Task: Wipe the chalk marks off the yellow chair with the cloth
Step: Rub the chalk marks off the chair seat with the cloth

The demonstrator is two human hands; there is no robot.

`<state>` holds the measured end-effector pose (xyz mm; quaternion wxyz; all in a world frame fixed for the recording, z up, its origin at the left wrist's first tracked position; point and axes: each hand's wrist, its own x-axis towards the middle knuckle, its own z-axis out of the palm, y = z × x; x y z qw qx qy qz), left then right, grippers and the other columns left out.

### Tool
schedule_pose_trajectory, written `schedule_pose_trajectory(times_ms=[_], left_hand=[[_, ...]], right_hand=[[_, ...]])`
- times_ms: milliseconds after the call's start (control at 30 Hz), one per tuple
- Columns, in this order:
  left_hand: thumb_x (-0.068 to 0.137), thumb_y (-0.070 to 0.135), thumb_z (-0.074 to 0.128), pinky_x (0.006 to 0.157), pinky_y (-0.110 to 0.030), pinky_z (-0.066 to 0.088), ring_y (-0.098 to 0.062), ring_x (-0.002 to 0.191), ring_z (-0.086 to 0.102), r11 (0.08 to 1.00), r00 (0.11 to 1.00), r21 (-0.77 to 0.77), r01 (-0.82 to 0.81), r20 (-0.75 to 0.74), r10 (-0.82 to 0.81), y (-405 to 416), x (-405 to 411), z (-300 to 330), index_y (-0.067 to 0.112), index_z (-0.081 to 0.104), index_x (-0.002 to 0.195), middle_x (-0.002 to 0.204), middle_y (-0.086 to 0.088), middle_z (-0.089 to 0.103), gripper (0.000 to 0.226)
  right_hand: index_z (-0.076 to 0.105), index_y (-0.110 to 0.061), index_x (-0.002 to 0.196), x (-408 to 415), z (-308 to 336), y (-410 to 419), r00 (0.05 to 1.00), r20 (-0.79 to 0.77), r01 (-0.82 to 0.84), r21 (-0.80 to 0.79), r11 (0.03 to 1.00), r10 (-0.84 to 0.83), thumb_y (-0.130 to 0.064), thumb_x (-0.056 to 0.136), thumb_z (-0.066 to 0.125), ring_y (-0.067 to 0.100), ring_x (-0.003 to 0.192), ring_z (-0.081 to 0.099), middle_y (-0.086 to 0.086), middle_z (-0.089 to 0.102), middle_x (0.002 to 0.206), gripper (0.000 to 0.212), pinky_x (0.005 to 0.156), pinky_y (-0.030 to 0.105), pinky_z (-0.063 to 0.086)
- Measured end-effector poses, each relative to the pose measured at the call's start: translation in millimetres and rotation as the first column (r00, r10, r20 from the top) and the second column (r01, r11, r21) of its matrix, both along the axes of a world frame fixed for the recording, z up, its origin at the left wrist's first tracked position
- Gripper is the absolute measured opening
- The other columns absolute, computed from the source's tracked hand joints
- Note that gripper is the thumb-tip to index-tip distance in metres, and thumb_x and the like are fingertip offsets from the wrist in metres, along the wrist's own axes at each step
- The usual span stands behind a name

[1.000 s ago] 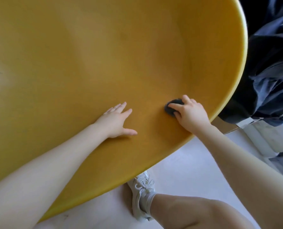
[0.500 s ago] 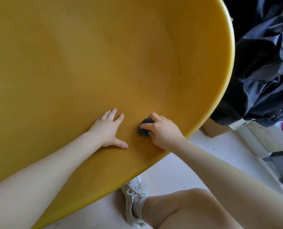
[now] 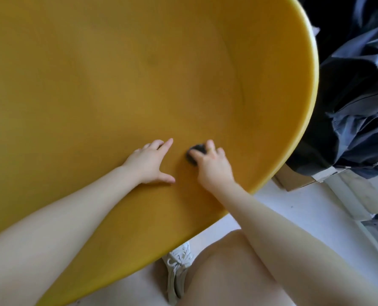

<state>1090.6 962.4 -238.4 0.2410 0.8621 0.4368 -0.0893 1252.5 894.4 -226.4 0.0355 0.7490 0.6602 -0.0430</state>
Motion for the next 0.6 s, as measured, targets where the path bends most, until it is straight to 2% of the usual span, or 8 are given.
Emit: schedule_pose_trajectory(times_ms=[100,200,300,400,500,567,600], left_hand=[[0.074,0.061,0.065,0.113,-0.037,0.021,-0.022,0.143,0.013,1.0,1.0,0.013,0.002,-0.031,-0.002,8.1,3.4,0.5,0.023,0.005,0.15,0.157,-0.001,0.002,0.104],[0.076,0.06,0.062,0.115,-0.038,0.013,-0.023,0.145,0.004,1.0,0.999,0.0,0.006,-0.04,-0.006,15.7,7.2,-0.9,0.024,0.001,0.15,0.157,-0.001,-0.01,0.103],[0.079,0.059,0.06,0.116,-0.036,0.011,-0.022,0.145,0.002,0.999,0.999,0.032,0.018,-0.042,-0.017,27.1,13.5,-0.8,0.023,0.001,0.151,0.157,-0.002,-0.015,0.099],[0.081,0.058,0.058,0.116,-0.035,0.009,-0.02,0.145,-0.001,0.995,0.999,0.091,0.032,-0.029,-0.029,43.5,24.6,2.8,0.022,0.007,0.15,0.156,-0.003,-0.016,0.093],[0.08,0.057,0.059,0.116,-0.035,0.004,-0.021,0.145,-0.007,0.976,0.997,0.207,0.065,-0.054,-0.055,62.6,39.5,5.9,0.021,0.001,0.15,0.155,-0.006,-0.02,0.098],[0.076,0.059,0.062,0.116,-0.035,0.0,-0.023,0.144,-0.011,0.956,0.992,0.279,0.094,-0.103,-0.067,73.3,49.0,6.0,0.018,-0.006,0.15,0.153,-0.01,-0.025,0.109],[0.073,0.061,0.064,0.116,-0.035,-0.001,-0.024,0.144,-0.013,0.946,0.99,0.306,0.102,-0.124,-0.066,77.0,53.0,5.7,0.016,-0.009,0.149,0.152,-0.012,-0.026,0.115]], right_hand=[[0.044,-0.033,0.131,-4.8,-1.0,8.3,0.991,-0.049,-0.128,-0.096,0.987,0.124,-0.018,0.096,0.04,0.029,0.094,0.045,0.01,0.034,0.127,0.039,0.075,0.034,0.043],[0.048,-0.032,0.129,26.4,8.0,17.1,0.981,0.098,-0.166,-0.027,0.986,0.167,-0.016,0.093,0.041,0.033,0.094,0.048,0.012,0.04,0.125,0.04,0.071,0.034,0.04],[0.062,-0.019,0.114,72.4,31.1,31.5,0.976,0.215,-0.07,0.219,0.973,0.021,-0.007,0.085,0.045,0.037,0.078,0.05,0.022,0.05,0.113,0.036,0.066,0.04,0.043],[0.064,-0.009,0.103,105.2,55.9,53.3,0.952,0.271,0.001,0.459,0.888,-0.141,0.001,0.079,0.048,0.033,0.063,0.045,0.027,0.054,0.105,0.029,0.056,0.037,0.037],[0.06,-0.005,0.107,108.9,58.0,68.8,0.94,0.228,0.097,0.539,0.836,-0.255,0.002,0.083,0.048,0.03,0.064,0.039,0.025,0.054,0.109,0.027,0.057,0.037,0.035],[0.062,-0.007,0.104,97.4,46.6,72.7,0.952,0.2,0.095,0.528,0.844,-0.232,0.001,0.08,0.052,0.032,0.065,0.045,0.024,0.055,0.107,0.027,0.057,0.036,0.038],[0.063,-0.01,0.104,89.2,36.5,73.7,0.966,0.173,0.089,0.474,0.876,-0.192,0.0,0.079,0.052,0.034,0.068,0.047,0.023,0.054,0.11,0.029,0.058,0.037,0.039]])
